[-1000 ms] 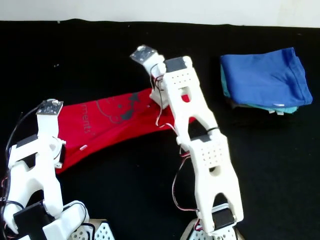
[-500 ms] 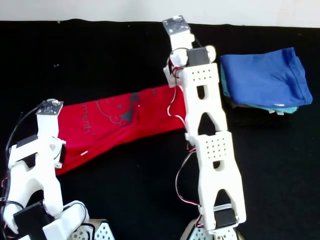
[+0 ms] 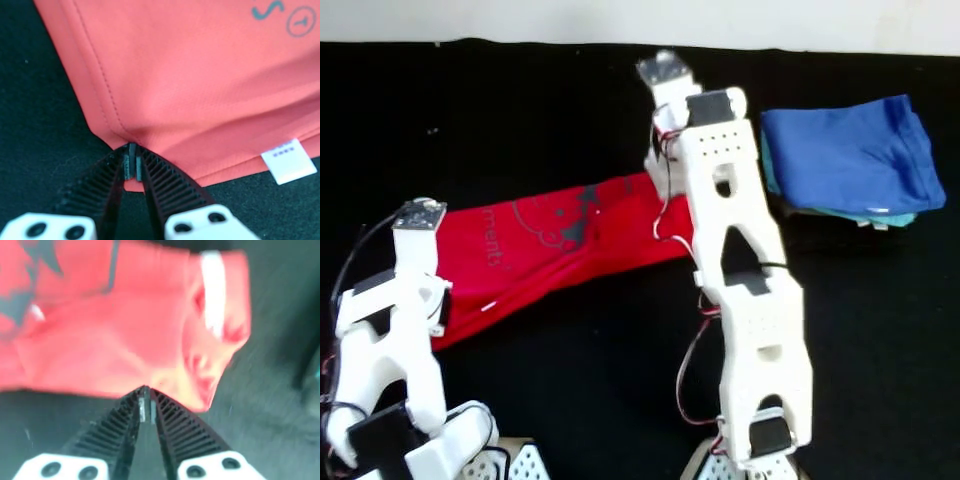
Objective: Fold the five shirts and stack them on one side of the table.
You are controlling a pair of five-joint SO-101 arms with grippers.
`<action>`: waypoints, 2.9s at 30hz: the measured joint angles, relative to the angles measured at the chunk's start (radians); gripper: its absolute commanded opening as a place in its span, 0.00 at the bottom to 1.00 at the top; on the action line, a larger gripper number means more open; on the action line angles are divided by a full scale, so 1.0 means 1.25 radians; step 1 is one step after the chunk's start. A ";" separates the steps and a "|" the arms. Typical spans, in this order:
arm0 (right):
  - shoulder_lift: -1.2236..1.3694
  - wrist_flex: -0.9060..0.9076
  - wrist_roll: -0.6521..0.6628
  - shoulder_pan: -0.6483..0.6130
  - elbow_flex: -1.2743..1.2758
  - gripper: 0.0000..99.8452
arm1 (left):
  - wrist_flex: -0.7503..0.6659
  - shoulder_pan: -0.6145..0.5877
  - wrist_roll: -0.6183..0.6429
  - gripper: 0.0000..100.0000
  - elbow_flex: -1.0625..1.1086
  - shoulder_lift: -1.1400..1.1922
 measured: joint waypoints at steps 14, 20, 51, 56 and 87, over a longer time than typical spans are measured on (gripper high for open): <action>-0.002 -0.281 0.021 0.115 0.308 0.01 | 0.000 0.000 0.000 0.01 0.000 0.000; -0.009 -0.166 0.065 0.123 0.318 0.01 | 0.000 0.000 0.000 0.01 0.000 0.000; -0.879 -0.109 0.088 0.125 0.881 0.01 | 0.315 0.000 0.217 0.20 -0.313 -0.124; -0.984 -0.117 0.088 0.125 0.981 0.01 | 0.315 -0.056 0.222 0.20 -0.438 0.087; -1.105 -0.117 0.088 0.125 0.994 0.01 | 0.477 0.091 0.288 0.01 -0.620 0.453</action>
